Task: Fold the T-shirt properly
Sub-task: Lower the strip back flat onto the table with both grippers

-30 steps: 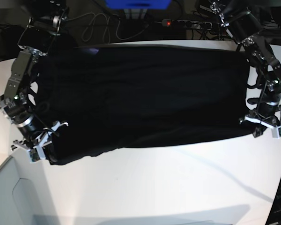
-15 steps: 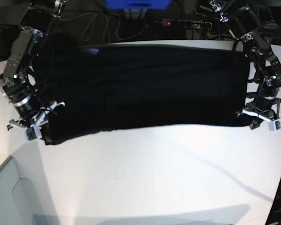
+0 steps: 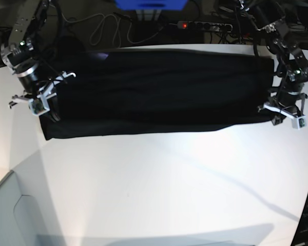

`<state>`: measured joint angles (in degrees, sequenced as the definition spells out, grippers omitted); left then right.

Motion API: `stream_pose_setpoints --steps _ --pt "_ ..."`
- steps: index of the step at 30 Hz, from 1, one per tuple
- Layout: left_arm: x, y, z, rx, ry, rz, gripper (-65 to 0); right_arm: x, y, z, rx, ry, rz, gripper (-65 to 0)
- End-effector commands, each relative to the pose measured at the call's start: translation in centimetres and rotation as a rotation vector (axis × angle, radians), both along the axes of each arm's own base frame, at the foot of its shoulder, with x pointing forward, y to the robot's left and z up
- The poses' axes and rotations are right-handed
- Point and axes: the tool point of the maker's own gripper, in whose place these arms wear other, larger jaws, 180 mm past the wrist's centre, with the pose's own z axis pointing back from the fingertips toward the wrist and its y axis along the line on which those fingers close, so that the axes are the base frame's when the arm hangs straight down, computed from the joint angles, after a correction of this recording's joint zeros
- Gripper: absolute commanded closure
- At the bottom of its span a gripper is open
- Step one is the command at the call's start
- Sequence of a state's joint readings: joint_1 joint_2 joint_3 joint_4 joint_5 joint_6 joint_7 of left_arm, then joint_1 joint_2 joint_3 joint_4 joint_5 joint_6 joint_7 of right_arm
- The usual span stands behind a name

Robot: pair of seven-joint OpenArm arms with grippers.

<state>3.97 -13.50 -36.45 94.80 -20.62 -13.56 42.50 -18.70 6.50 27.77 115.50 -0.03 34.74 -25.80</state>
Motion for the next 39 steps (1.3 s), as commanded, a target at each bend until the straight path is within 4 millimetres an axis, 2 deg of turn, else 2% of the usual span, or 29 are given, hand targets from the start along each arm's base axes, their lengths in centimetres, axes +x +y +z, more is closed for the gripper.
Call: stream_pose_setpoints --steps 1,6,10,13,15,17,19,21,24,26,29,36,39 --pt "0.5 0.4 1.5 0.023 -0.043 -0.003 0.0 0.0 0.4 1.1 0.007 -0.046 0.029 -0.2" --pt "-0.8 0.6 0.6 0.032 -0.051 0.003 0.0 -1.3 0.5 0.2 0.017 -0.019 0.037 -0.2" --pt "-1.5 0.7 0.1 0.036 -0.045 0.003 0.0 -1.8 -0.3 0.1 0.005 -0.008 0.018 -0.2" --pt "-1.7 0.5 -0.3 0.033 -0.034 -0.002 0.0 -1.8 -0.1 -0.5 0.009 0.009 0.036 -0.3" --pt "-1.6 0.2 -0.4 0.022 -0.038 0.001 0.0 -0.9 -0.2 -0.9 0.021 0.006 0.031 -0.5" --pt "-1.6 0.0 -0.5 0.015 -0.041 0.004 0.0 -0.5 -0.7 -1.9 0.019 0.045 0.021 -1.6" --pt "-1.6 0.0 -0.5 0.015 -0.041 0.004 0.0 -0.2 -1.7 -3.1 -0.003 0.103 -0.003 -7.6" --pt "-1.6 0.0 -0.5 0.014 -0.042 0.003 0.0 0.0 -2.4 -4.1 -0.007 0.146 -0.026 -16.2" --pt "-1.6 0.0 -0.5 0.014 -0.042 0.003 0.0 -0.2 -2.7 -4.8 -0.001 0.17 -0.035 -31.1" --pt "-1.6 0.0 -0.5 0.014 -0.04 0.003 0.0 -0.2 -2.6 -4.9 0.004 0.172 -0.035 -37.0" --pt "-1.6 0.0 -0.4 0.015 -0.042 0.004 0.0 -0.3 -2.4 -5.0 0.008 0.177 -0.032 -39.4" --pt "-1.6 0.0 -0.5 0.015 -0.041 0.004 0.0 -0.5 -3.0 -8.2 0.063 0.256 -0.061 -39.5" --pt "-1.6 0.0 -0.5 0.015 -0.041 0.004 0.0 -0.6 -2.9 -8.6 0.07 0.268 -0.06 -39.5"
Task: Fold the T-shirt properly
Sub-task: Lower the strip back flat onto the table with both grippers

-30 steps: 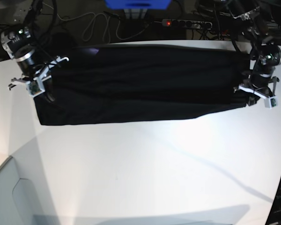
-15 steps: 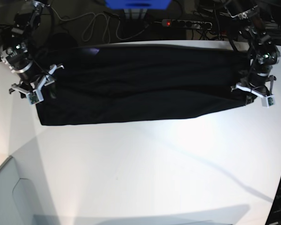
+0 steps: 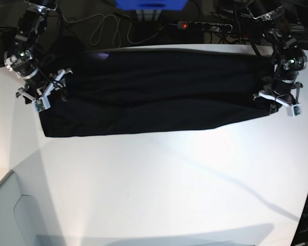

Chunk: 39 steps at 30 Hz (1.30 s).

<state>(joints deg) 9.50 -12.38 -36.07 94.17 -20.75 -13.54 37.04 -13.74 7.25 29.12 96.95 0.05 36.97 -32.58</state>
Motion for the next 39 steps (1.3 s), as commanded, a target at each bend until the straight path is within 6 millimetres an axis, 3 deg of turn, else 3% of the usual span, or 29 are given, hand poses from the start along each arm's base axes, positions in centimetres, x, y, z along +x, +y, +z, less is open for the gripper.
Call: stream_pose_setpoints --steps 1,9,19,22,26,31,39 --pt "0.8 0.5 1.6 0.023 -0.054 -0.001 0.0 0.6 0.1 1.0 0.002 -0.043 0.019 -39.5" --pt "0.7 0.5 1.6 0.023 -0.052 0.001 0.0 0.6 0.1 1.0 0.004 -0.042 0.017 -39.2" --pt "0.7 0.6 1.6 0.022 -0.053 0.002 0.0 0.7 -0.1 -0.6 0.036 -0.005 -0.001 -38.6" --pt "0.6 0.6 1.5 0.022 -0.051 0.002 0.0 0.7 0.4 -0.7 0.041 -0.003 0.028 -29.1" --pt "0.6 0.6 1.5 0.022 -0.051 0.002 0.0 0.7 0.3 -0.6 0.039 -0.005 0.032 -0.2" --pt "0.6 0.5 1.8 0.026 -0.055 -0.001 0.0 1.0 0.3 0.5 0.021 -0.035 0.039 -0.1" --pt "0.7 0.5 1.9 0.028 -0.056 -0.002 0.0 1.0 1.2 5.3 -0.068 -0.147 0.093 -0.2"
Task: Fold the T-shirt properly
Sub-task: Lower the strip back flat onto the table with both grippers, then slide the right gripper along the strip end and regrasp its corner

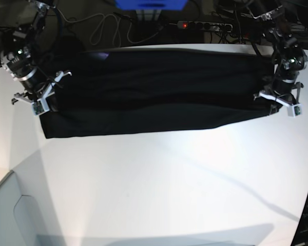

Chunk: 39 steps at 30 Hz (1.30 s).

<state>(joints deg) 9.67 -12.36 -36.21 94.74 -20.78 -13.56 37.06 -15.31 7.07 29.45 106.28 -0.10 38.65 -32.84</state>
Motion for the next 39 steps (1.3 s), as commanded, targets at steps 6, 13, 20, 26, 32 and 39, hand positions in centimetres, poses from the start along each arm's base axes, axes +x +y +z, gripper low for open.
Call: stream_pose_setpoints --steps 6,13,20,26,32,39 --pt "0.7 0.5 1.6 0.025 -0.05 0.0 0.0 -1.1 1.4 2.6 -0.025 -0.065 0.054 -0.2" --pt "-0.2 0.3 2.4 0.057 -0.051 -0.02 0.0 -3.0 0.5 3.6 -0.071 -0.063 0.034 -0.2" --pt "-0.5 0.6 1.4 0.05 -0.025 -0.01 0.0 -5.1 0.5 2.2 -0.066 0.001 0.036 -0.2" --pt "-0.6 0.8 0.9 0.038 -0.015 -0.004 0.0 -6.3 1.5 1.3 -0.052 0.044 0.064 -0.2" --pt "-1.2 2.4 1.8 0.057 -0.031 0.042 0.0 -6.9 2.0 0.2 -0.034 0.08 0.073 -0.2" --pt "-1.7 3.1 1.5 0.055 -0.024 0.066 0.0 -6.9 1.5 -0.2 -0.035 0.09 0.064 -0.2"
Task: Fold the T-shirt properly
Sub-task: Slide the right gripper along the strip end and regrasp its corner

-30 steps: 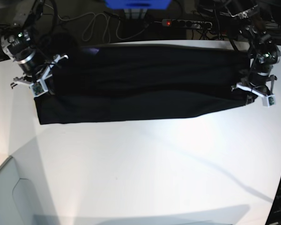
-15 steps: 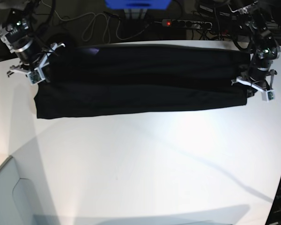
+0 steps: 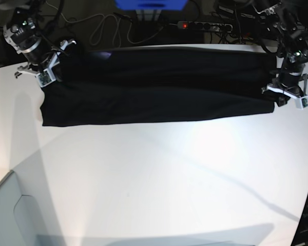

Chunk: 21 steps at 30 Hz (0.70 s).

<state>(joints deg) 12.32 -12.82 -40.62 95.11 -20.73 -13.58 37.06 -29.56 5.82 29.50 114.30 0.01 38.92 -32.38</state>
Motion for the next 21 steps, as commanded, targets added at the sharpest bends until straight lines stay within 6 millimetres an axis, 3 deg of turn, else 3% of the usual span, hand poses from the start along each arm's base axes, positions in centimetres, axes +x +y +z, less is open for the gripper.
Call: stream_pose_setpoints --steps 1,12,21 --pt "0.6 0.3 1.3 0.02 -0.042 -0.003 0.0 0.2 0.1 0.7 -0.002 -0.027 0.027 -0.2" --pt "-2.1 -0.5 -0.7 0.004 0.028 -0.004 0.0 -0.3 -0.3 0.8 -0.023 -0.015 0.038 -0.2" --pt "-2.9 -0.6 -1.4 -0.007 0.048 0.003 0.0 -1.4 0.1 1.1 0.017 -0.046 0.046 -0.2"
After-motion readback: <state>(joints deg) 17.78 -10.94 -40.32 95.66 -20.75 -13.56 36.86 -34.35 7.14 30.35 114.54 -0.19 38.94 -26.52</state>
